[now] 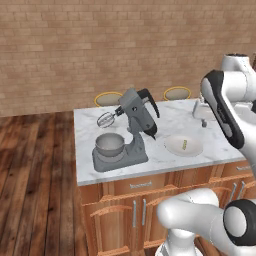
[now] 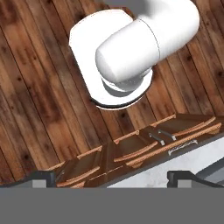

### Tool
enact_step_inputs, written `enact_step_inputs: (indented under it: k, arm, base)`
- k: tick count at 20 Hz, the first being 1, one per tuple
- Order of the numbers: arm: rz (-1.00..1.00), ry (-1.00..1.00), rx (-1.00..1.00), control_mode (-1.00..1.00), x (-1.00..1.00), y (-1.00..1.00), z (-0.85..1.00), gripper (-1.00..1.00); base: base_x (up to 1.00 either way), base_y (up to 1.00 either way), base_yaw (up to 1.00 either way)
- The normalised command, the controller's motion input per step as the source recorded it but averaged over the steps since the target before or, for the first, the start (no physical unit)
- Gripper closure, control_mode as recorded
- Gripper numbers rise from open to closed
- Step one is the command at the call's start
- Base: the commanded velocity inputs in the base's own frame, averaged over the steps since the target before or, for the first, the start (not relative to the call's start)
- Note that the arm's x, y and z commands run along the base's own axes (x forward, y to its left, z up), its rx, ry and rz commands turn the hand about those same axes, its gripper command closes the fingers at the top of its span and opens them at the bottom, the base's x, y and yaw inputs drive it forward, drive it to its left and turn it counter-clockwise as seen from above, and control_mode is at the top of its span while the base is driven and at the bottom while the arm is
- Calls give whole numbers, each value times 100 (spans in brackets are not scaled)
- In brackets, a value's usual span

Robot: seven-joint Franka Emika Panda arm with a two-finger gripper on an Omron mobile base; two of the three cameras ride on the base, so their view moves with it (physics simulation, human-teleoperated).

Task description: Add butter and sugar cubes to the stand mixer bowl and then turn on the stand mixer to begin making frosting.

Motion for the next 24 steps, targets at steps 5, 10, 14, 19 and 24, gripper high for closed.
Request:
enact_step_inputs:
  k: [5,10,14,19,24]
  arm:
    - [11,-9,1,-100,46,0,-62,-100]
    - [7,-11,0,-100,48,-3,-60,-100]
    - [4,-2,0,-100,51,-18,-46,-100]
    - [2,0,0,-100,55,-28,-27,-100]
    - [0,0,0,-100,59,-21,-26,-100]
  base:
    - [0,0,0]
    - [0,0,0]
    - [0,0,0]
    - [0,0,0]
    - [0,0,0]
